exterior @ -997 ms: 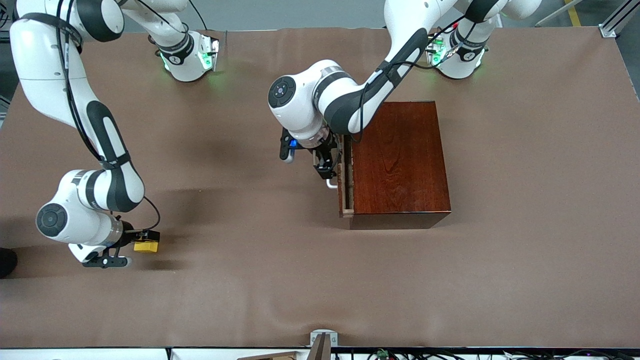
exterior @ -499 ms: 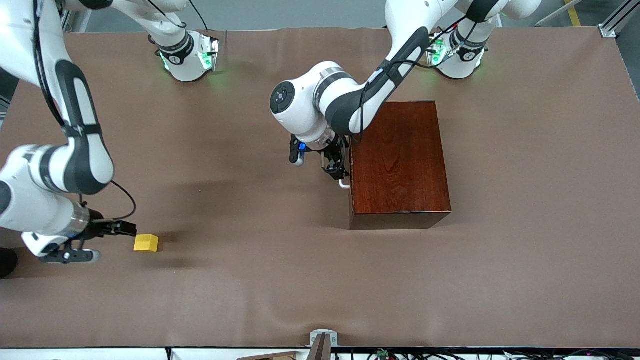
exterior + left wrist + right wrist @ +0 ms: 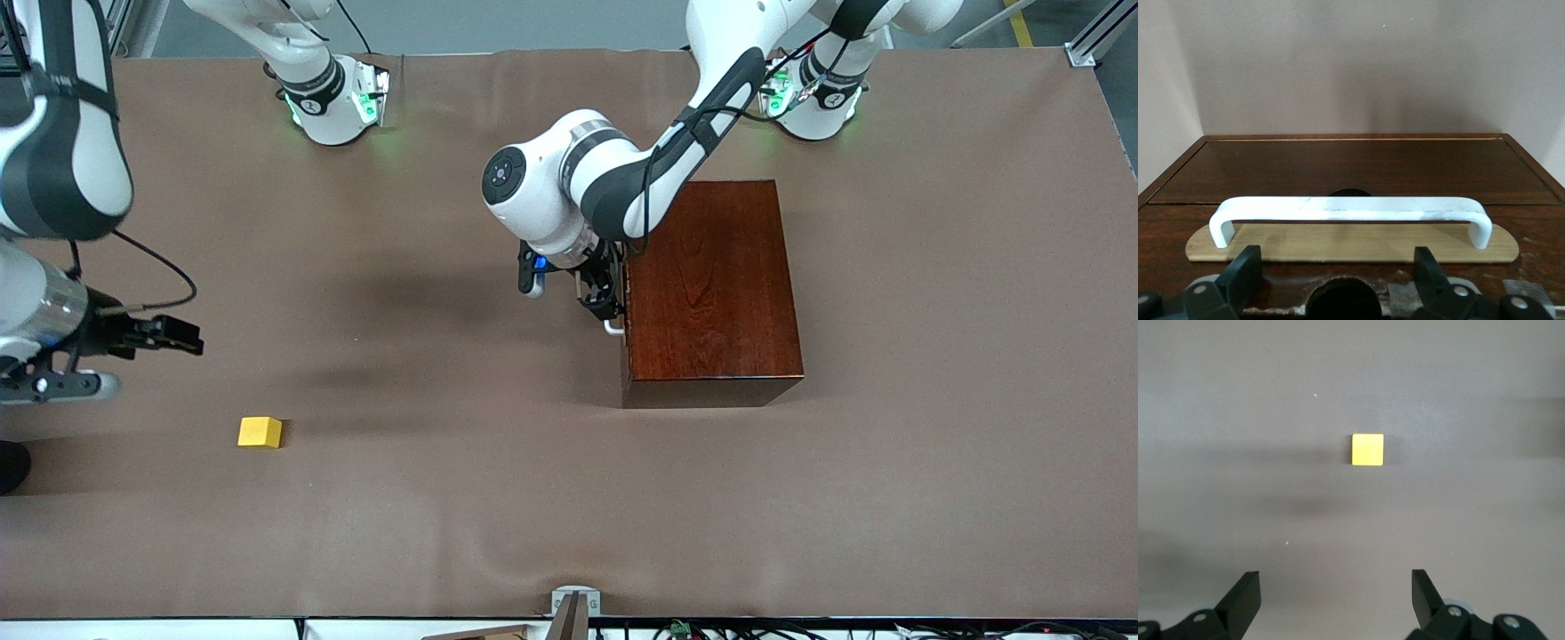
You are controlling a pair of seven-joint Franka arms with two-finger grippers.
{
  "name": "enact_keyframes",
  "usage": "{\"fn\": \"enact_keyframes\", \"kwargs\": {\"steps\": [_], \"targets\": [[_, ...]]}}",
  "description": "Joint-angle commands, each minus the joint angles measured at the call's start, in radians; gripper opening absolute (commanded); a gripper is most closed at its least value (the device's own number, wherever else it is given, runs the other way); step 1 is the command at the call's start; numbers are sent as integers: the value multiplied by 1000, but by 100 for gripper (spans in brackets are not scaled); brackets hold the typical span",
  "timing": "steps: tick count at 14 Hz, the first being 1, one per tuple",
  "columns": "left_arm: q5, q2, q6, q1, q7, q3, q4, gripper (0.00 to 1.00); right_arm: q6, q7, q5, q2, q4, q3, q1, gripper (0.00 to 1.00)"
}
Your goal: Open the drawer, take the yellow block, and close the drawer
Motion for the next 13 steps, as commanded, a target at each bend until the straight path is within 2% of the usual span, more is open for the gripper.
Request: {"fn": "enact_keyframes", "kwargs": {"steps": [1,4,6,9,11,13], "targets": [[22,-31,4,6,21,20,-25,100,-54,7,0,-69,-19,-8,10,100],[22,-34,162,-7,-98,-8,-25,100,-123,7,0,-109,12,-57,55,100],[20,-35,212,-8,-316,-43,-25,100,-166,5,-2,-155,15,-68,67,100],[-10,-122,207,1,-721,-54,-27,100,-239,7,0,-202,10,-67,55,100],[-129,-208,180,28,-884,-33,-33,100,-289,27,2,-228,7,-64,53,100],[-147,-291,64,87,-1006,-25,-33,100,-327,66,2,-256,-8,-51,53,100]]}}
